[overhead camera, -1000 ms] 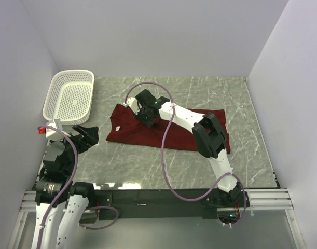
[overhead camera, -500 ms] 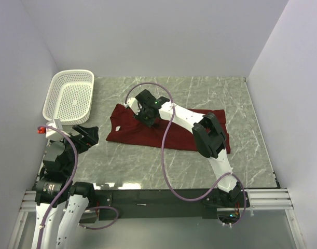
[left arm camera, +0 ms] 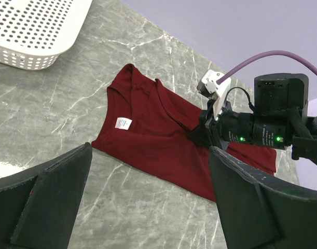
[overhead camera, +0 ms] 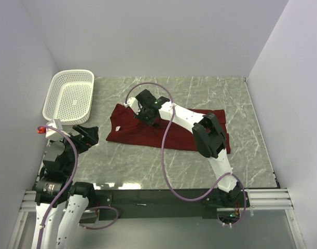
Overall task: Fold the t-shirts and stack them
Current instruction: Fold the tshirt
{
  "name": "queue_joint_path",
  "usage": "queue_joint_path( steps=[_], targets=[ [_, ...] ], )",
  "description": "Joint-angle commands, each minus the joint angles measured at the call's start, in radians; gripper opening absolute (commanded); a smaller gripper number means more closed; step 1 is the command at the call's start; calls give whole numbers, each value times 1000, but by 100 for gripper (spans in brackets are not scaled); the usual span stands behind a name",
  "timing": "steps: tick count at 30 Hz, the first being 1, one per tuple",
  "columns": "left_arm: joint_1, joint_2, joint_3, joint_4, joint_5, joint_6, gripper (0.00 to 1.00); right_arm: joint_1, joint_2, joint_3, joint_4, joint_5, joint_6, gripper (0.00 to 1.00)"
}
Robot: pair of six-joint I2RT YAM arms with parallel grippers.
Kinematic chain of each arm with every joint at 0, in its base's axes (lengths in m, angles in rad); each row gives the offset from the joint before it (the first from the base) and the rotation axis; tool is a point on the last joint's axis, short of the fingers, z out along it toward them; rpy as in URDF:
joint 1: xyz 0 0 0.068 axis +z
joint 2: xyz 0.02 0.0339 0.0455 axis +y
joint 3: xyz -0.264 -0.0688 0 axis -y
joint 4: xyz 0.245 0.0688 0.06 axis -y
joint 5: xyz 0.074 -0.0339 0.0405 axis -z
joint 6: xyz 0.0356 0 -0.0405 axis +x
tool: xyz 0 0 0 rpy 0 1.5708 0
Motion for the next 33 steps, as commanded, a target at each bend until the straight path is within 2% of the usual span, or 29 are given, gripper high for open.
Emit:
queue_joint_path(
  steps=[1, 4, 10, 12, 14, 16, 18, 19, 20, 23, 26, 29, 30, 33],
  targets=[
    [4, -8, -1, 39, 7, 2, 100, -11, -53, 32, 13, 13, -2, 24],
    [4, -6, -1, 39, 7, 2, 99, -25, -63, 35, 11, 10, -5, 24],
    [4, -8, -1, 39, 8, 2, 99, -57, -58, 57, 14, 42, 6, 15],
    [4, -9, -1, 39, 8, 2, 99, -73, -53, 55, 57, 106, 27, 11],
    [4, -8, -1, 39, 10, 2, 100, -79, -41, 57, 92, 229, 57, 11],
    [4, -6, -3, 39, 10, 2, 99, -90, -20, 72, 120, 295, 87, 16],
    [2, -6, -1, 39, 8, 0, 99, -99, -7, 74, 160, 396, 109, 25],
    [4, -8, -1, 39, 8, 0, 99, -103, 0, 81, 166, 424, 112, 37],
    [4, -8, -1, 39, 8, 0, 99, -107, 2, 86, 169, 470, 116, 43],
    [4, -6, -3, 39, 12, 0, 99, -136, -7, 84, 169, 469, 124, 50],
    [4, 9, -6, 45, 22, 2, 99, -159, -55, 52, 155, 377, 123, 55],
    [4, 81, -7, 44, 51, -3, 99, -162, -150, -11, 7, 17, 2, 61],
    [4, 112, -3, 39, 61, -10, 99, -162, -211, -64, -25, -157, -93, 62],
    [4, 286, 2, 25, 97, -30, 94, -160, -347, -178, -62, -347, -194, 66]
  ],
)
